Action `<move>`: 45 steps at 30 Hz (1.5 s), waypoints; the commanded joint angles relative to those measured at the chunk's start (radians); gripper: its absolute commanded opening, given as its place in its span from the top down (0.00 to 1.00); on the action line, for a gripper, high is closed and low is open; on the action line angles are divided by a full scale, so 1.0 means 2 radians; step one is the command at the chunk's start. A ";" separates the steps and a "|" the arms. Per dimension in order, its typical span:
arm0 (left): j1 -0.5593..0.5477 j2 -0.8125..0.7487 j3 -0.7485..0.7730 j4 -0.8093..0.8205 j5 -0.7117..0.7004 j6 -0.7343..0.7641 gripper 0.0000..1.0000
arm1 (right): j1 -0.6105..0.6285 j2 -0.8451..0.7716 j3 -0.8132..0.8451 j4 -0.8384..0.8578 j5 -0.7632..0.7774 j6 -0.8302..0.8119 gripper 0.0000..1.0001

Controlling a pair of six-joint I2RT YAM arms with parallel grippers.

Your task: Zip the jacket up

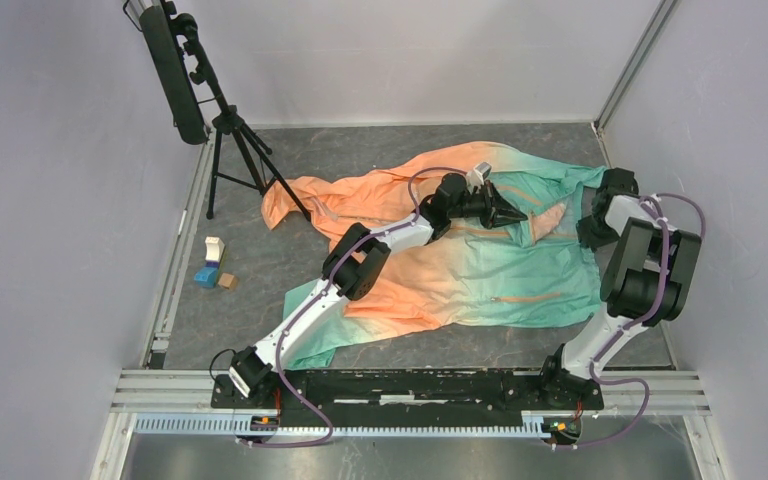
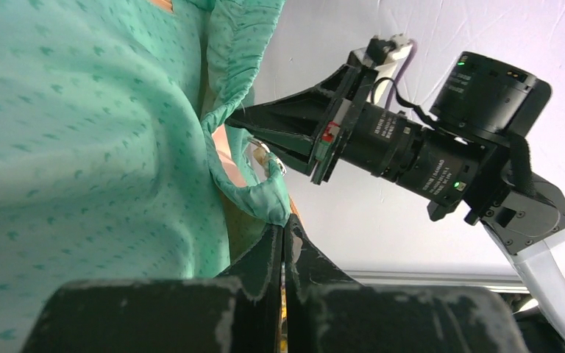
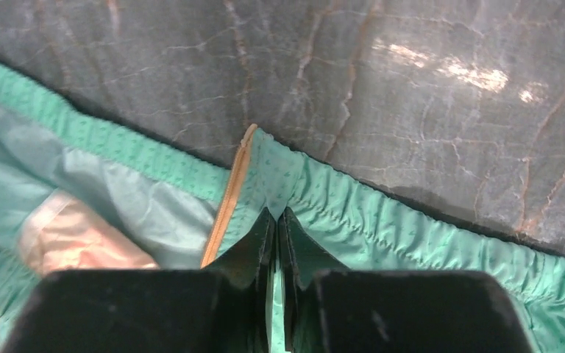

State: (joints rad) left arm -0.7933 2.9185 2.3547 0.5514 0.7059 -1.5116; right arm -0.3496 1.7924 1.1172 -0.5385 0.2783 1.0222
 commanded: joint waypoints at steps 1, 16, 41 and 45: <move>-0.001 -0.016 0.016 -0.010 0.006 0.034 0.98 | -0.001 -0.040 0.010 0.039 -0.009 -0.089 0.98; 0.005 -0.016 0.023 0.068 0.031 0.046 0.98 | -0.003 -0.207 -0.224 0.464 -0.464 -0.431 1.00; 0.047 -0.092 -0.110 0.407 0.196 0.110 0.98 | 0.019 -0.302 -0.297 0.278 -0.557 -0.426 1.00; 0.045 -0.099 -0.128 0.436 0.192 0.122 0.98 | 0.019 -0.309 -0.294 0.271 -0.555 -0.424 1.00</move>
State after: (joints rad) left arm -0.6968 2.8010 2.1265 1.2423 1.0611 -1.3106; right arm -0.3134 1.2076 0.5327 0.0437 -0.8333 0.1696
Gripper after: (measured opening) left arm 0.032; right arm 0.007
